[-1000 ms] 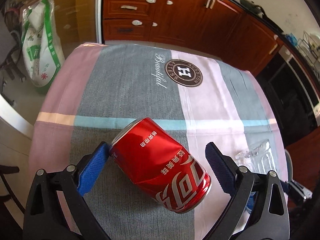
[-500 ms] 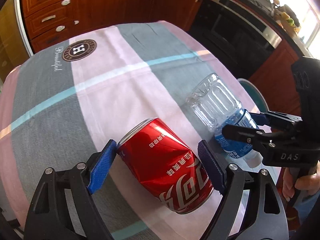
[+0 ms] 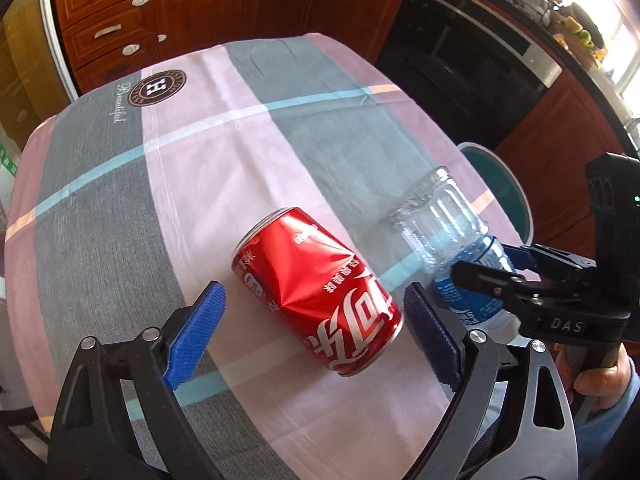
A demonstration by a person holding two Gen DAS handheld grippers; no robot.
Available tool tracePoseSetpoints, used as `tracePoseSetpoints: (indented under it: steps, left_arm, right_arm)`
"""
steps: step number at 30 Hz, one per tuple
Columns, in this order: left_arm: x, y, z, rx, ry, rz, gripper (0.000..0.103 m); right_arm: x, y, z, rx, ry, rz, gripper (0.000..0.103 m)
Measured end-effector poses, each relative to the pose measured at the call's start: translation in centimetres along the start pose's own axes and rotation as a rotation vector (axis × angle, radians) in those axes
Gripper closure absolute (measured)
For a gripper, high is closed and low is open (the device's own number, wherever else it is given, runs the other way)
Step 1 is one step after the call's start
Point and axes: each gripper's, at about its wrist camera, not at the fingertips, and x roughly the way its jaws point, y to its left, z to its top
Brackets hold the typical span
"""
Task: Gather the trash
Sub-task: 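Lift the can and bottle and carry them over the teal bin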
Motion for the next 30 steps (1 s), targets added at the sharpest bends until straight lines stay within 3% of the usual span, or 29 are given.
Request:
tracePoseSetpoints:
  steps: [4,9,12,14,16,22,27,30]
  left_arm:
    - [0.9,1.0,-0.1,-0.070,0.019,-0.029,0.012]
    - [2.3,-2.5,0.7,0.044,0.036,-0.023,0.013]
    - [2.6,-5.0,1.0,0.105,0.027,-0.047,0.027]
    - [2.7,-6.5,1.0,0.146,0.020,-0.064,0.053]
    - [2.8,-7.8,0.9,0.179,0.015,-0.074,0.057]
    - [3.2,-9.9,0.6,0.213,0.012,-0.038,0.057]
    - [4.7,-11.2,-0.1,0.244,0.097,-0.044,0.049]
    - [6.2,-11.6,-1.6,0.258,0.145,-0.009,0.049]
  right_arm:
    - [-0.5,-0.8,-0.6,0.016,-0.007,0.010,0.039]
    - [-0.8,-1.7,-0.7,0.031,-0.012,0.013,0.039]
    - [-0.9,-2.4,-0.7,0.044,-0.020,0.019,0.039]
    - [-1.1,-3.0,-0.7,0.060,-0.026,0.027,0.039]
    - [-1.2,-3.8,-0.7,0.079,-0.032,0.038,0.039]
    - [-1.6,-5.7,-1.0,0.130,-0.040,0.094,0.039]
    - [-1.0,-6.4,-1.7,0.151,-0.018,0.120,0.039]
    - [-0.9,-6.4,-2.6,0.132,-0.023,0.109,0.039]
